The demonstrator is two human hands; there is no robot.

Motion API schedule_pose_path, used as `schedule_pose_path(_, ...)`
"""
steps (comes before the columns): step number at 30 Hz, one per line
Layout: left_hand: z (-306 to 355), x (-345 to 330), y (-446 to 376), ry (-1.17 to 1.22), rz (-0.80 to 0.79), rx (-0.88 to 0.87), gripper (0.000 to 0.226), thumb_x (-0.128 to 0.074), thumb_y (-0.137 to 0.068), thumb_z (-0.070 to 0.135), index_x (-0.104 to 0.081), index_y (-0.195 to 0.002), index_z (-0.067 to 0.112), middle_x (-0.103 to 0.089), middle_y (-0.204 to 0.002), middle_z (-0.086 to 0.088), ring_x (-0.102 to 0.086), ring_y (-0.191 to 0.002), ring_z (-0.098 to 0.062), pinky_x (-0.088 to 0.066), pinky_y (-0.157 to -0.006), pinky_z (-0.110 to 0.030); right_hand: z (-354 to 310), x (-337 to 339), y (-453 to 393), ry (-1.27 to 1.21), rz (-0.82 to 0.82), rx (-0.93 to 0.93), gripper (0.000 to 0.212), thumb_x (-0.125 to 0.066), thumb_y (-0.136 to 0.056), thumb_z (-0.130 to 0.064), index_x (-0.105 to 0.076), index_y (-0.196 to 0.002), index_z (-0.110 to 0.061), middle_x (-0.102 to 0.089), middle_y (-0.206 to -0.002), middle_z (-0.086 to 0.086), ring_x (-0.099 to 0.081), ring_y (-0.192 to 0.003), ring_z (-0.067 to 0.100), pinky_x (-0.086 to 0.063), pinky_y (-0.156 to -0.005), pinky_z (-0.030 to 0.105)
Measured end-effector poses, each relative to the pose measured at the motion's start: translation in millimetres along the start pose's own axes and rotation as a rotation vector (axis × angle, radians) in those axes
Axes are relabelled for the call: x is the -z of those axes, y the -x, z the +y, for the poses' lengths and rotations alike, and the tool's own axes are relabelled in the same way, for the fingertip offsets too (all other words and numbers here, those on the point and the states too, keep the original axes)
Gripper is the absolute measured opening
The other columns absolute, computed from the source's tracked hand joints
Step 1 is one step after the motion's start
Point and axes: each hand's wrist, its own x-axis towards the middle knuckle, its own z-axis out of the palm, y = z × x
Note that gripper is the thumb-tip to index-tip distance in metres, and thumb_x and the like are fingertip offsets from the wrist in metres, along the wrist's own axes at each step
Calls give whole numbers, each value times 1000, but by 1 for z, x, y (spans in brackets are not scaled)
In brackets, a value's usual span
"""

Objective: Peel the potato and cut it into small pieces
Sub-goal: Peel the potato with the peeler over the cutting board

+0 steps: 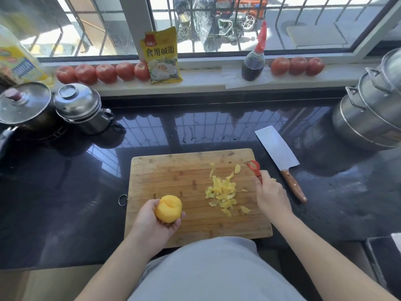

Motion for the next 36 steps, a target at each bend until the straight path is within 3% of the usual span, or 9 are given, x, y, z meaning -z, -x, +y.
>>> schedule_pose_path(3, -4, -5, -3, -17, 1, 8, 31, -44, -107, 30, -52, -126, 5, -59, -126, -25, -65, -98, -43, -51, -66, -37, 11, -3, -4, 191, -167, -55, 28, -27, -108, -43, -41, -100, -20, -59, -91, 8, -52, -79, 34, -40, -67, 44)
schedule_pose_path(7, -8, -15, -5, -40, -10, 20, 32, -43, -107, 29, -53, -124, 4, -61, -123, -24, -65, -96, -43, -50, -65, -37, 20, -2, -8, 147, -66, -7, 27, -28, -107, -43, -38, -96, -21, -63, -89, 10, -58, -76, 37, -40, -61, 42)
schedule_pose_path(11, -10, -23, -7, -46, 0, 34, 35, -43, -107, 29, -53, -128, 4, -62, -121, -23, -66, -90, -41, -50, -62, -36, 23, 2, -8, 250, -237, -76, 30, -27, -107, -46, -40, -98, -20, -56, -93, 6, -59, -86, 34, -43, -67, 43)
schedule_pose_path(16, -7, -28, -7, -32, 16, 32, 37, -44, -106, 30, -52, -131, 4, -61, -124, -23, -67, -89, -40, -51, -61, -35, 10, 10, -42, 169, -140, 46, 31, -32, -106, -47, -48, -105, -20, -50, -97, 0, -57, -89, 32, -44, -74, 45)
schedule_pose_path(22, -8, -30, 0, -56, 119, -18, 28, -44, -108, 30, -54, -120, 7, -61, -123, -24, -66, -94, -41, -49, -66, -37, -38, -8, -167, 278, -145, 262, 16, -50, -98, -19, -58, -112, -20, -46, -114, 5, -50, -108, 34, -48, -89, 48)
schedule_pose_path(27, -15, -31, -8, -23, 169, -58, 32, -44, -108, 29, -54, -125, 4, -64, -120, -25, -68, -88, -41, -52, -63, -36, -70, -35, -233, 432, -167, 423, 30, -54, -95, -13, -60, -124, -20, -50, -129, 9, -43, -117, 33, -39, -96, 44)
schedule_pose_path(30, -22, -34, -12, -13, 175, -43, 38, -45, -107, 31, -53, -133, 4, -64, -124, -25, -70, -87, -41, -54, -59, -35, -59, -40, -214, 197, -132, 346, 42, -54, -97, -12, -55, -139, -18, -49, -134, 9, -41, -123, 31, -37, -103, 41)
schedule_pose_path(33, -25, -40, -11, -19, 150, -32, 37, -45, -108, 30, -52, -134, 5, -64, -125, -24, -70, -90, -41, -55, -56, -34, -22, -16, -152, -57, 48, 166, 40, -49, -93, 1, -62, -129, -11, -56, -128, 10, -49, -121, 30, -39, -99, 35)
schedule_pose_path(36, -27, -45, -9, -48, 114, -6, 36, -42, -108, 28, -54, -130, 2, -66, -117, -23, -68, -89, -40, -55, -50, -30, 24, 10, -82, 72, 28, 1, 37, -46, -94, 3, -63, -121, -15, -57, -125, 2, -53, -116, 27, -40, -82, 36)
